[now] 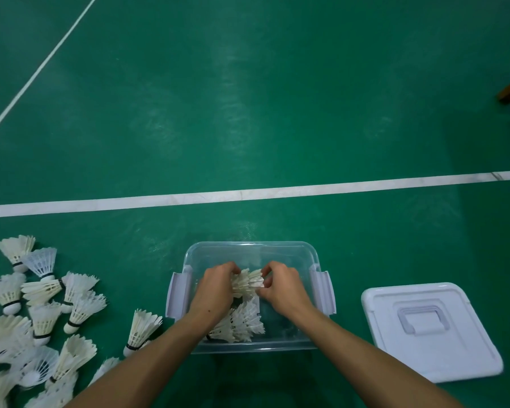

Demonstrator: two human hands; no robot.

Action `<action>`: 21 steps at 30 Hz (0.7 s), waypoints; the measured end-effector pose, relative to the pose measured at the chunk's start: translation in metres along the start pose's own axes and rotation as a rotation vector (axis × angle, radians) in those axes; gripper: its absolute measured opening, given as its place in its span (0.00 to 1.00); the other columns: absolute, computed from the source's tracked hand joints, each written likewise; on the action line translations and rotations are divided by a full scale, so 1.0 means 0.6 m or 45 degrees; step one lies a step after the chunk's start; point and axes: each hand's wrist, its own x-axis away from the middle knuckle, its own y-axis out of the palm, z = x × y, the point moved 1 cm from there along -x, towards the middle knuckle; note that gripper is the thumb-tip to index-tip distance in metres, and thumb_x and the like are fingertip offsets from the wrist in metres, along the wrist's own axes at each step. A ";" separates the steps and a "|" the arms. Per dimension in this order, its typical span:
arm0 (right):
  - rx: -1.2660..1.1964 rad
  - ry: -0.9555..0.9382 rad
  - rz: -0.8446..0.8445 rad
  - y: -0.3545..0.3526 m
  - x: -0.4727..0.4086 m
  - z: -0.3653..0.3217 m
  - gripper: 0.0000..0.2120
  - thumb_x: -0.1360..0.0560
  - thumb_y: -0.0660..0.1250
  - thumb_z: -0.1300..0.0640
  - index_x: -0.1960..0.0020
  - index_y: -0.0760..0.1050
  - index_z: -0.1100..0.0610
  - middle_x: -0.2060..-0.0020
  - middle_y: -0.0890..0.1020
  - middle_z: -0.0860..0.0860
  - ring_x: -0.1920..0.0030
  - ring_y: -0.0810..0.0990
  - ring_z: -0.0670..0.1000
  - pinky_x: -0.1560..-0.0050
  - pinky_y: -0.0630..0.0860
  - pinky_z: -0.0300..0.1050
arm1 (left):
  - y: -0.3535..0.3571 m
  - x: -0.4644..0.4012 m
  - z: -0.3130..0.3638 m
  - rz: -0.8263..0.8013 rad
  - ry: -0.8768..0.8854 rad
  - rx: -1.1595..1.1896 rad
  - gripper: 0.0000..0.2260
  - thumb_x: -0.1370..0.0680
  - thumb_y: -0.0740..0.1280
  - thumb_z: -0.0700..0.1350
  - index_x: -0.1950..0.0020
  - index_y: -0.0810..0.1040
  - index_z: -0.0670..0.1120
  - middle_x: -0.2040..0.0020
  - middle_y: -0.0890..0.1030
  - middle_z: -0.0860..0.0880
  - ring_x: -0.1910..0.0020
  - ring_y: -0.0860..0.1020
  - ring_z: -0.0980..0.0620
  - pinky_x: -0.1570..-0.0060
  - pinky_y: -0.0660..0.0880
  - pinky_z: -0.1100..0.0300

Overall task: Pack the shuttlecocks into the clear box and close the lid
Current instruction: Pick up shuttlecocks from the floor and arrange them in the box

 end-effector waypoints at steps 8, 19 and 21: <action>-0.044 0.015 0.015 -0.029 0.024 -0.013 0.24 0.23 0.77 0.53 0.31 0.75 0.56 0.47 0.84 0.48 0.50 0.82 0.47 0.53 0.78 0.36 | -0.033 0.030 0.024 0.041 0.150 0.144 0.28 0.22 0.70 0.33 0.25 0.72 0.53 0.29 0.75 0.52 0.31 0.74 0.52 0.33 0.72 0.60; -0.286 -0.488 0.050 -0.045 0.103 -0.184 0.18 0.24 0.77 0.52 0.37 0.77 0.50 0.52 0.84 0.42 0.52 0.84 0.42 0.46 0.83 0.48 | -0.242 0.192 -0.121 0.363 0.034 0.514 0.18 0.25 0.78 0.41 0.37 0.81 0.54 0.42 0.85 0.59 0.45 0.83 0.60 0.46 0.83 0.58; -0.262 -0.593 -0.016 -0.012 0.113 -0.225 0.17 0.24 0.75 0.52 0.37 0.77 0.50 0.52 0.84 0.42 0.52 0.84 0.43 0.46 0.83 0.50 | -0.263 0.243 -0.183 0.380 -0.081 0.499 0.18 0.24 0.78 0.40 0.38 0.81 0.54 0.44 0.85 0.57 0.48 0.84 0.58 0.47 0.84 0.54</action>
